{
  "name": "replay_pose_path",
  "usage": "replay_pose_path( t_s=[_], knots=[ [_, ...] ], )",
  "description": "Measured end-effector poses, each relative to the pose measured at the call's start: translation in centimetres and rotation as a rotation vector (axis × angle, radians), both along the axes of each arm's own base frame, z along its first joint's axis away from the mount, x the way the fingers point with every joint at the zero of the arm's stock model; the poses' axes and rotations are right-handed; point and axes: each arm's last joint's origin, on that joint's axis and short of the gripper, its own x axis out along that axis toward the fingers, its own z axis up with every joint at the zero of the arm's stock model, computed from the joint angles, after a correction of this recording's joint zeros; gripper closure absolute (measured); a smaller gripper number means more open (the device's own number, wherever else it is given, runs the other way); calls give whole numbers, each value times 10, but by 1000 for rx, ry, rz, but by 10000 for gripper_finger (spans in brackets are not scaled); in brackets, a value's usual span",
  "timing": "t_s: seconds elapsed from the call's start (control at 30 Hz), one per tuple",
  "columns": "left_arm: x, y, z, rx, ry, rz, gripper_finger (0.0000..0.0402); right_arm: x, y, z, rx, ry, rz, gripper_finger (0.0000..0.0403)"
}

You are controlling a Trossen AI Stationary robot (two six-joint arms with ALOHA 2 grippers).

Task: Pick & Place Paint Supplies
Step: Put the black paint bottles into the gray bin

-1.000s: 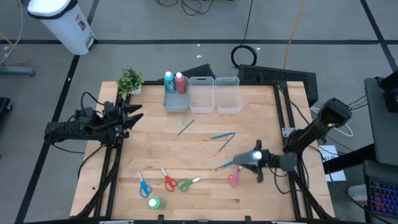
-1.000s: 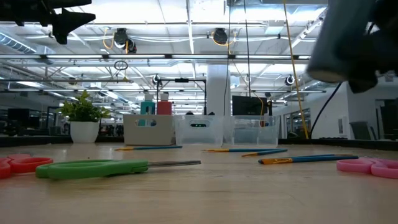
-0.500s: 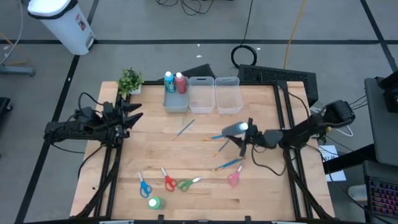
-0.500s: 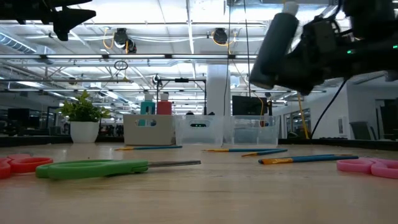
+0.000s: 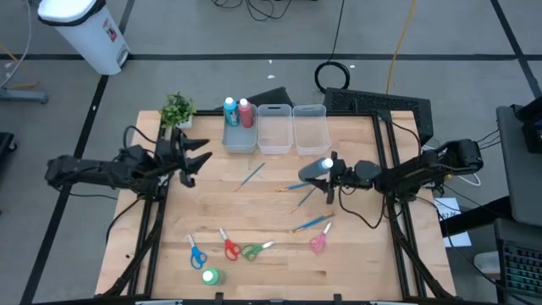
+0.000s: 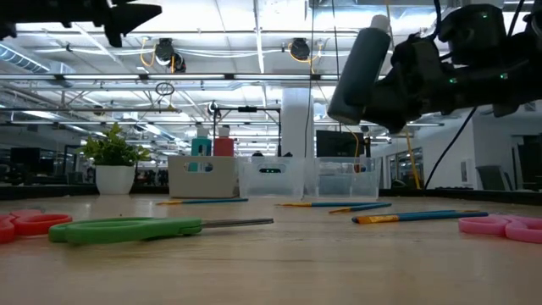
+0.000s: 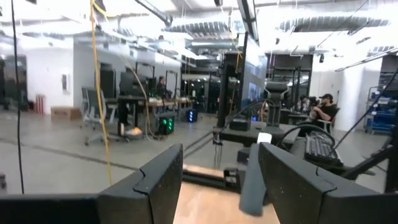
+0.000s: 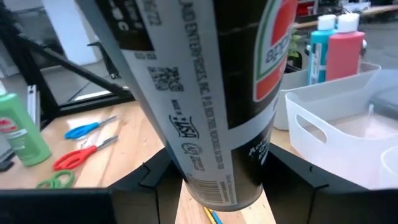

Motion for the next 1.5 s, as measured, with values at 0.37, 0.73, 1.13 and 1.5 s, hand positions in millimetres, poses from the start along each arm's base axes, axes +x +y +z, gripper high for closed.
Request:
replay_pose_path(
  t_s=[0.37,0.73,1.13,1.5],
  knots=[
    [25,2,9,-6,-189,15,183,41,11,18,17,272,119,229],
    [42,3,7,-179,-5,-38,183,53,7,24,-75,398,129,229],
    [121,8,49,-79,319,-45,183,55,3,22,-57,389,155,228],
    [204,3,32,-52,536,-208,183,52,7,17,-20,407,158,227]
  ],
)
